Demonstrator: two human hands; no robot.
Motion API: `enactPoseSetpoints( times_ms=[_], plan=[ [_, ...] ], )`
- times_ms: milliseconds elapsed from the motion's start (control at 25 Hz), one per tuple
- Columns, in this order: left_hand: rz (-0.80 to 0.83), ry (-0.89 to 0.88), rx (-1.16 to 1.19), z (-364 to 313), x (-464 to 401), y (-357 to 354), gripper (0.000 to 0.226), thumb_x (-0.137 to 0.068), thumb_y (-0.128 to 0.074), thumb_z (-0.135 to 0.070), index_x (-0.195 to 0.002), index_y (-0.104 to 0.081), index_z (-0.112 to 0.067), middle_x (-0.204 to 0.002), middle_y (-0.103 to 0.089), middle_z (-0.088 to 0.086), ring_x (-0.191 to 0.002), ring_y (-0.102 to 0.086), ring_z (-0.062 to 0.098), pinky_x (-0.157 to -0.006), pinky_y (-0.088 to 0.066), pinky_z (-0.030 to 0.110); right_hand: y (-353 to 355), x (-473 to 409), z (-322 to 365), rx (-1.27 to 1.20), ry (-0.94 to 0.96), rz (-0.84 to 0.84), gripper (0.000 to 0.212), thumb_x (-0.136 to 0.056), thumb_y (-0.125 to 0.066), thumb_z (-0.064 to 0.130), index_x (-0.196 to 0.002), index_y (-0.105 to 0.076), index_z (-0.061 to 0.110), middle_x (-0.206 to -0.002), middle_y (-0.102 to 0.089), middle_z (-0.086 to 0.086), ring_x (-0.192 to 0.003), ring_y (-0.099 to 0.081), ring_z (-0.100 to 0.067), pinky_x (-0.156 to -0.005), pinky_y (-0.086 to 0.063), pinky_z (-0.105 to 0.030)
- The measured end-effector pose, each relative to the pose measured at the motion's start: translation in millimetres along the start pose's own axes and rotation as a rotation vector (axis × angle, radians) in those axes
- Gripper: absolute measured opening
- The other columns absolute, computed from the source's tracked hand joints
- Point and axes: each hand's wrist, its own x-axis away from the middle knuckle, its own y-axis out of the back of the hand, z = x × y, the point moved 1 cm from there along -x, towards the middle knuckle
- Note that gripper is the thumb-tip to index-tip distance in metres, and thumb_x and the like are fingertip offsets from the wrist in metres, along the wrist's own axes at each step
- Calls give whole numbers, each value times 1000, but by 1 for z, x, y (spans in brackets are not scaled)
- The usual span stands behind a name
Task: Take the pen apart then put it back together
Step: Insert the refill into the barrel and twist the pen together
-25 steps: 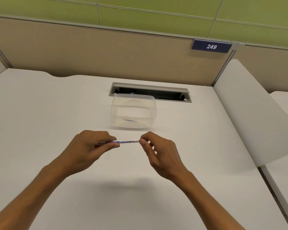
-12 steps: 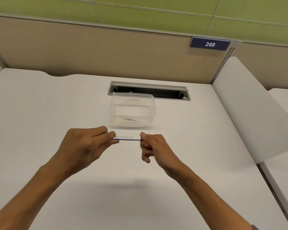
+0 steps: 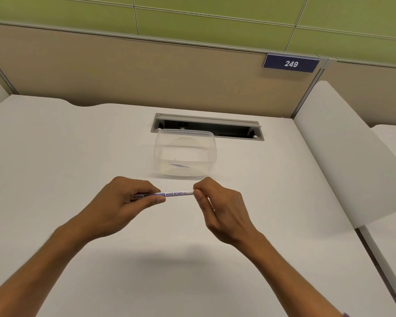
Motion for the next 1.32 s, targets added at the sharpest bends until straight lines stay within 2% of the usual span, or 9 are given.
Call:
enactPoseSetpoints(
  times_ms=[240,400,520,600,720,840,1000,1160,1320],
  plan=[
    [-83,-126,-179,-4,4,11,26,-90,-55,-46,-79,-69,-27,-57,-42,-8,-51,-37,10,-46,-33,30,-10,-3,12,-421,-249,109,37,-103,-31,35,-74,-41,14,-55,-50,2,-49,-47,-20,-53,-42,-42],
    [-123,-324,-655,-10,5,22,26,-93,-56,-35,-82,-72,-17,-58,-50,-5,-44,-40,21,-36,-31,28,-10,-14,23,-918,-564,220,42,-106,-36,19,-64,-36,16,-55,-28,7,-41,-34,-13,-48,-38,-27],
    [-119,-404,-802,-5,5,27,26,-94,-56,-32,-83,-71,-13,-59,-52,-1,-41,-42,25,-36,-28,27,-13,-20,27,-1004,-738,261,45,-105,-38,22,-61,-36,16,-56,-26,0,-40,-36,-15,-53,-37,-26],
    [-76,-327,-688,-1,4,31,30,-95,-51,-39,-84,-71,-19,-61,-52,-8,-44,-42,19,-37,-30,27,-22,-20,29,-858,-650,176,46,-104,-39,27,-59,-37,18,-53,-31,0,-43,-40,-18,-52,-40,-32],
    [-18,-154,-396,8,5,35,32,-91,-46,-53,-83,-68,-31,-61,-47,-18,-52,-41,9,-47,-31,21,-31,-14,30,-316,-331,30,38,-101,-32,40,-69,-43,21,-55,-48,-3,-51,-50,-25,-54,-46,-44],
    [52,-13,-80,14,7,39,30,-85,-54,-56,-81,-71,-31,-58,-52,-8,-51,-39,10,-49,-29,23,-30,-12,30,-92,-98,-89,29,-101,-33,35,-81,-48,20,-64,-51,6,-52,-42,-16,-48,-41,-37],
    [145,107,196,7,10,44,34,-77,-60,-58,-80,-76,-28,-57,-45,8,-54,-30,17,-50,-24,26,-26,-15,32,-61,116,-208,26,-104,-32,30,-89,-49,18,-72,-56,0,-54,-43,-18,-47,-35,-30],
    [217,146,275,-2,10,47,37,-73,-61,-58,-77,-76,-24,-53,-44,-6,-54,-27,13,-50,-24,18,-19,-18,34,-36,180,-239,27,-105,-31,28,-87,-47,17,-69,-55,-4,-52,-42,-20,-46,-33,-30],
    [79,56,165,-3,13,45,31,-79,-60,-55,-80,-76,-28,-55,-45,-1,-51,-31,15,-49,-25,25,-20,-16,42,-245,-70,-114,39,-102,-33,33,-73,-45,10,-58,-49,-4,-49,-44,-24,-47,-38,-40]
  ],
)
